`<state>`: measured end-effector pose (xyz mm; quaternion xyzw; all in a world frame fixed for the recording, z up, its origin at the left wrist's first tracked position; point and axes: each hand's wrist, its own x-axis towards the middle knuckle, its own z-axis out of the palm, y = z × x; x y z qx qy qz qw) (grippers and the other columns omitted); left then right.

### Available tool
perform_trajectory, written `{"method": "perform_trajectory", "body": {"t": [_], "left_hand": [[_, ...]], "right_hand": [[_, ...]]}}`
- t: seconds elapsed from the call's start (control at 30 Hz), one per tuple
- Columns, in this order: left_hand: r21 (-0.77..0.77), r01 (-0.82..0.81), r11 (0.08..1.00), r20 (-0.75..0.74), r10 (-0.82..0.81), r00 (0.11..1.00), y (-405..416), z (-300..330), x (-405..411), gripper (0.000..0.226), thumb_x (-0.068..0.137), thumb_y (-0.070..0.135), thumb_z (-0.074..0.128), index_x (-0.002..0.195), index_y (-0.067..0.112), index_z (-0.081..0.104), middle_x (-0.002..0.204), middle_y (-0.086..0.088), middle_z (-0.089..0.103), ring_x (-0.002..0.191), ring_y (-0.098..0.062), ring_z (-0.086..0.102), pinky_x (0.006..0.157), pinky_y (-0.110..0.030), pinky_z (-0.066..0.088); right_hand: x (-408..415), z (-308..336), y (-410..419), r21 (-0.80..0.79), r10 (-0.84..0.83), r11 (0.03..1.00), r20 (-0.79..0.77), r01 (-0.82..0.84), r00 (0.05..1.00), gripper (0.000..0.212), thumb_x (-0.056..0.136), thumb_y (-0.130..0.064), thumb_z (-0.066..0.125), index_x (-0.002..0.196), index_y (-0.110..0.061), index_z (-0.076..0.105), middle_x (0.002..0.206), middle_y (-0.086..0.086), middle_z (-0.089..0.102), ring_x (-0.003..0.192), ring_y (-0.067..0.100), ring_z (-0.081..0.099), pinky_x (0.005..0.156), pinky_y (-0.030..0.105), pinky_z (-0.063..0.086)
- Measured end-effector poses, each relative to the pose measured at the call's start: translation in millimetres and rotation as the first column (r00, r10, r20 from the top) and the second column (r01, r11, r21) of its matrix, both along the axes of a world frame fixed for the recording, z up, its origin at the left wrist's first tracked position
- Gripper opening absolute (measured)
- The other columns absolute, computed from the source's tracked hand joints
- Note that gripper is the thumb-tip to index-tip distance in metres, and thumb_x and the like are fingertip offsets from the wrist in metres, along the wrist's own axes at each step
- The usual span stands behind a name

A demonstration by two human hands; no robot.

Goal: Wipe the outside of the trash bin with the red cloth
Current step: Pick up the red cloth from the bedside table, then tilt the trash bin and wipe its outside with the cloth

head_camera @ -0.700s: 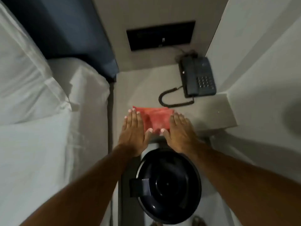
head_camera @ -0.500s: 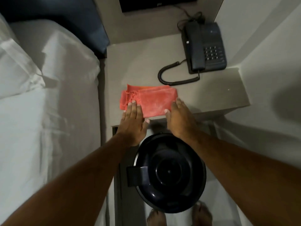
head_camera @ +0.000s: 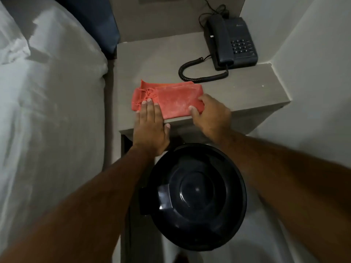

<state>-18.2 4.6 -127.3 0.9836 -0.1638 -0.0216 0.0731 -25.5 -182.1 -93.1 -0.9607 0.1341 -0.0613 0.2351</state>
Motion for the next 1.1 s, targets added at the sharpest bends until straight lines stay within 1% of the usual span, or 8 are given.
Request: {"method": "perform_trajectory", "body": {"t": [0.23,0.37,0.43,0.5,0.67,0.9,1.03,1.1], "left_hand": [[-0.017,0.022,1.000,0.128,-0.019,0.992,5.9,-15.7,2.2,0.071,0.096,0.043,0.032,0.150,-0.001,0.018,0.159,-0.026,0.019,0.148,-0.040,0.014,0.119,-0.054,0.014],[0.058,0.031,0.998,0.059,-0.035,0.998,4.2,-1.0,-5.8,0.071,0.098,0.036,0.039,0.151,-0.002,0.012,0.161,-0.026,0.013,0.149,-0.039,0.010,0.121,-0.048,0.010],[0.066,0.076,0.995,0.046,-0.079,0.996,6.1,8.4,-23.4,0.068,0.098,0.029,0.042,0.149,-0.007,0.016,0.159,-0.030,0.016,0.147,-0.041,0.015,0.120,-0.046,0.012],[0.023,0.127,0.992,0.073,-0.128,0.989,6.0,16.2,-53.9,0.066,0.097,0.027,0.038,0.148,-0.009,0.017,0.157,-0.032,0.017,0.146,-0.042,0.017,0.119,-0.046,0.014],[-0.078,0.163,0.984,0.095,-0.155,0.983,-0.2,18.4,-143.5,0.071,0.099,0.031,0.041,0.152,-0.003,0.008,0.162,-0.025,0.005,0.151,-0.034,0.000,0.119,-0.035,0.001],[0.134,0.447,0.885,-0.060,-0.443,0.895,-29.5,8.2,-231.4,0.115,0.076,0.083,0.038,0.154,0.009,-0.003,0.165,-0.013,-0.007,0.148,-0.018,-0.016,0.117,-0.030,-0.012],[0.398,0.493,0.773,-0.086,-0.504,0.859,-56.2,-10.8,-253.3,0.129,0.065,0.075,0.062,0.154,0.014,-0.009,0.164,-0.016,-0.010,0.149,-0.038,-0.013,0.121,-0.052,-0.001],[0.394,0.443,0.805,-0.130,-0.428,0.894,-64.5,-14.2,-255.0,0.130,0.061,0.067,0.071,0.154,0.021,-0.008,0.164,-0.015,-0.011,0.148,-0.044,-0.012,0.120,-0.058,0.002]], "right_hand": [[1.8,-21.5,24.0,0.086,-0.145,0.986,-0.015,0.146,0.989,0.063,0.097,-0.041,0.060,0.142,0.002,0.048,0.168,0.021,0.010,0.154,0.035,0.016,0.125,0.045,0.022],[-4.7,-2.8,24.3,0.319,-0.169,0.934,-0.002,0.161,0.986,0.039,0.091,-0.030,0.068,0.123,-0.008,0.068,0.135,0.016,0.061,0.124,0.032,0.057,0.101,0.034,0.047],[-20.3,9.1,23.6,0.697,-0.193,0.708,0.036,0.114,0.980,0.034,0.089,-0.019,0.068,0.119,-0.004,0.070,0.114,0.016,0.073,0.104,0.032,0.069,0.085,0.033,0.055],[-51.8,25.9,20.8,0.945,-0.215,0.327,0.058,0.016,0.975,0.028,0.089,-0.013,0.070,0.115,-0.004,0.068,0.103,0.013,0.073,0.098,0.032,0.071,0.084,0.040,0.059],[-137.4,67.8,-13.5,0.949,-0.369,-0.293,0.004,-0.120,0.929,0.026,0.089,-0.028,0.077,0.107,-0.012,0.067,0.106,0.012,0.073,0.096,0.031,0.069,0.090,0.050,0.057],[-235.2,92.4,-66.7,0.757,-0.371,-0.620,-0.051,-0.207,0.927,0.043,0.096,-0.054,0.059,0.108,-0.013,0.067,0.104,0.019,0.070,0.097,0.038,0.064,0.082,0.053,0.051],[-280.6,51.6,-84.4,0.653,-0.438,-0.691,-0.037,-0.310,0.898,0.054,0.104,-0.054,0.040,0.107,-0.008,0.067,0.084,0.025,0.078,0.095,0.041,0.067,0.082,0.056,0.052],[-300.2,21.2,-93.8,0.622,-0.446,-0.699,0.006,-0.352,0.895,0.059,0.102,-0.055,0.043,0.123,-0.004,0.065,0.108,0.028,0.076,0.105,0.044,0.071,0.088,0.058,0.053]]}}
